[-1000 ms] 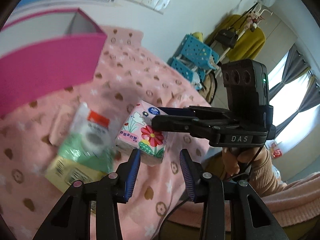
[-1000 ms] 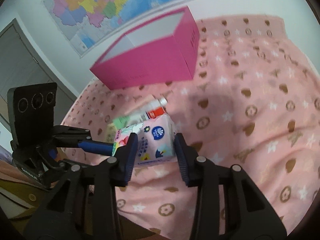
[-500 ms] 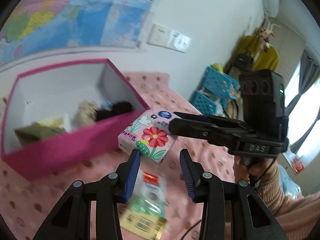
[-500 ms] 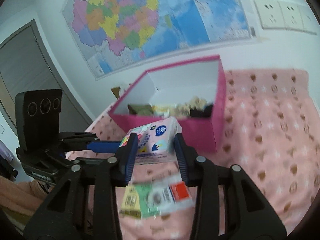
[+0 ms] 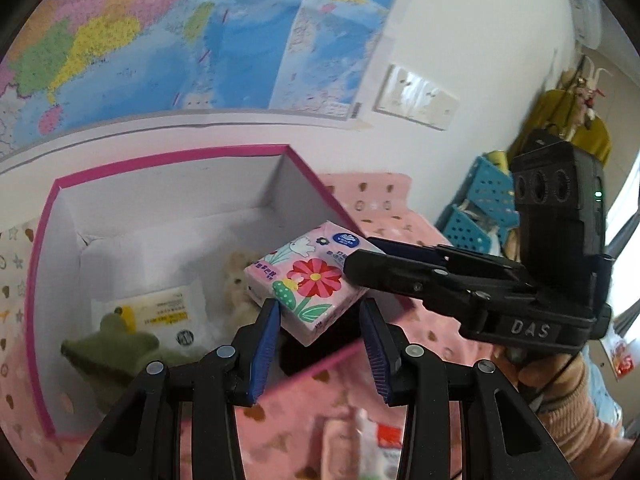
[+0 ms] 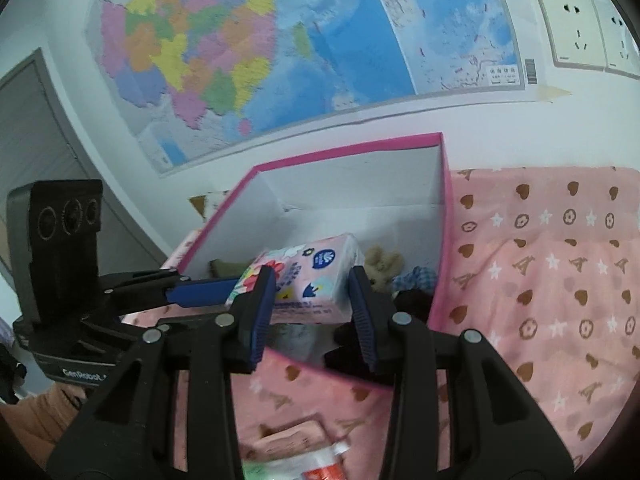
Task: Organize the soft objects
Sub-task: 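Carry the tissue pack into the magenta box and open the right gripper, then move the right gripper down to the white medical tape bag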
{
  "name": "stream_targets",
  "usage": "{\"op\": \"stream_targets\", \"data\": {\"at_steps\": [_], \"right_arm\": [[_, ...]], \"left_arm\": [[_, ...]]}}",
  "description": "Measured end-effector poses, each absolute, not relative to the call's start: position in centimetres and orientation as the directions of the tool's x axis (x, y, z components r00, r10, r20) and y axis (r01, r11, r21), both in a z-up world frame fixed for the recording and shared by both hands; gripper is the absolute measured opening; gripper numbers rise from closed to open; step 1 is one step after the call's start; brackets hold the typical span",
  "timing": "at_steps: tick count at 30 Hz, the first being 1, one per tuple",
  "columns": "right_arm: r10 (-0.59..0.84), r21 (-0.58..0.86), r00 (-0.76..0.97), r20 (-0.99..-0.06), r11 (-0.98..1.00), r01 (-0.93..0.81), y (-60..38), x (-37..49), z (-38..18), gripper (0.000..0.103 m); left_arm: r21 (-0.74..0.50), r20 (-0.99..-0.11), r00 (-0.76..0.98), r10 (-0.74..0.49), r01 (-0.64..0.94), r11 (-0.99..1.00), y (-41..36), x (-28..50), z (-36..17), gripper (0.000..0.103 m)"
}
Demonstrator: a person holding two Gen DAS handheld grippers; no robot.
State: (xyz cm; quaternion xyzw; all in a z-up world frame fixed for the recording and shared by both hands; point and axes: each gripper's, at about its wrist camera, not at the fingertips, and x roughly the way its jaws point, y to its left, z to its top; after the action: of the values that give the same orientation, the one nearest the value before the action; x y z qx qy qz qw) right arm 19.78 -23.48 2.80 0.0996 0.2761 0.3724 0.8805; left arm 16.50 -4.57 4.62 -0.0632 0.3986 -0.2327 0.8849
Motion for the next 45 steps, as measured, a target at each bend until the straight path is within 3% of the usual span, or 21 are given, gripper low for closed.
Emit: {"op": "stream_targets", "data": {"at_steps": [4,6,8,17,25,37,45], "right_arm": [[0.674,0.376,0.604,-0.427,0.739,-0.559,-23.5,21.4,2.5,0.041],[0.644,0.366,0.638,-0.423,0.765,-0.530,-23.7,21.7,2.4,0.041],[0.648,0.383,0.635,-0.419,0.761,-0.524,-24.2,21.8,2.2,0.041],[0.689,0.361,0.606,-0.398,0.725,-0.586,-25.5,17.3,1.6,0.043],[0.770,0.391,0.509,-0.384,0.635,-0.666,-26.9,12.0,0.4,0.047],[0.778,0.533,0.380,-0.500,0.622,-0.573,-28.1,9.3,-8.1,0.047],[0.779,0.592,0.350,-0.520,0.624,-0.511,-28.8,8.5,-11.1,0.047]], "left_arm": [[-0.296,-0.693,0.568,-0.444,0.337,0.894,-4.9,18.2,3.6,0.041],[-0.280,-0.714,0.565,-0.414,0.312,0.908,-5.1,19.1,2.8,0.055],[-0.259,-0.731,0.570,-0.376,0.277,0.925,-4.9,19.4,2.2,0.063],[-0.235,-0.667,0.645,-0.373,0.293,0.927,-3.5,15.5,3.1,0.063],[-0.234,-0.619,0.644,-0.450,0.396,0.888,-3.7,9.7,4.0,0.064],[-0.287,-0.710,0.506,-0.489,0.426,0.858,-4.9,5.4,-1.7,0.064],[-0.293,-0.745,0.453,-0.489,0.435,0.851,-6.2,4.1,-3.6,0.064]]}}
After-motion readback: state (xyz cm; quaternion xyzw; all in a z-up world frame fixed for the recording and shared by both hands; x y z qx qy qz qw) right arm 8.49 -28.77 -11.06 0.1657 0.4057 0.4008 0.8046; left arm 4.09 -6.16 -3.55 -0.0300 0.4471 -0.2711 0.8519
